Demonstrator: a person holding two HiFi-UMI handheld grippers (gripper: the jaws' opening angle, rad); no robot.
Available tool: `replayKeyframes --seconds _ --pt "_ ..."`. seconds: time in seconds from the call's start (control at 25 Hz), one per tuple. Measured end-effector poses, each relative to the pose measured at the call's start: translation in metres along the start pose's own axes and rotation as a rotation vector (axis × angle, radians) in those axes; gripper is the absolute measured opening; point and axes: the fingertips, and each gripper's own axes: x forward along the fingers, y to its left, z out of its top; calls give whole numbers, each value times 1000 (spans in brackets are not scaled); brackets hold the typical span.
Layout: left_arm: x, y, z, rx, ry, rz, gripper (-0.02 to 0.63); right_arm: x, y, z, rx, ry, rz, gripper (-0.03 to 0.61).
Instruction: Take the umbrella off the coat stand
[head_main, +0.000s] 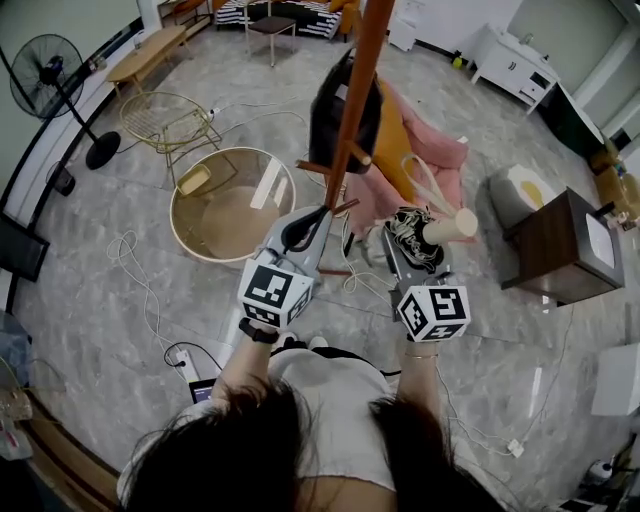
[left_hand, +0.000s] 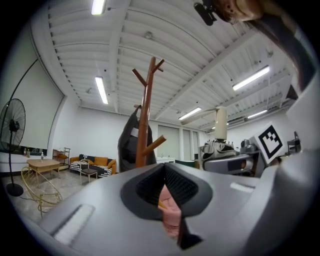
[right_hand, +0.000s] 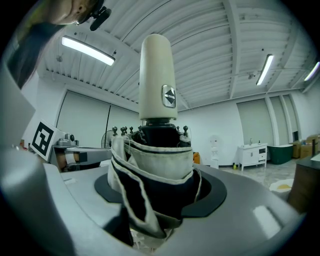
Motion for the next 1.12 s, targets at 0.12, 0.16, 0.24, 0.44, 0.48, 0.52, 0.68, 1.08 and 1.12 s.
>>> replayKeyframes --seconds 0.12,0.16,0.24,0.44,0.48,0.52,0.68,1.08,1.12 --pt "3 -10 1 2 -4 -30 58 -16 -9 -2 -10 13 -30 275" --pt "4 -14 1 2 -4 -42 60 -21 -12 -2 -16 18 -42 275" --pt "7 -20 2 -2 -4 -62 60 -30 -18 -2 -27 27 -64 275" --pt "18 -35 -1 -6 -3 -116 58 -51 -33 -4 -38 39 -127 275" --pt "21 -38 -3 -6 0 -127 58 -55 -35 -5 -41 40 -139 276" --pt "23 -40 -4 -6 2 -138 58 -58 -38 -5 -46 42 -151 275" --pt "31 -44 -10 -6 15 -175 58 -65 -44 -10 -73 59 -194 276" --pt "37 -27 -30 4 64 -191 58 -67 -52 -28 -100 96 -252 276" --pt "37 -24 -31 6 67 -190 58 -66 -52 -31 -97 97 -254 276"
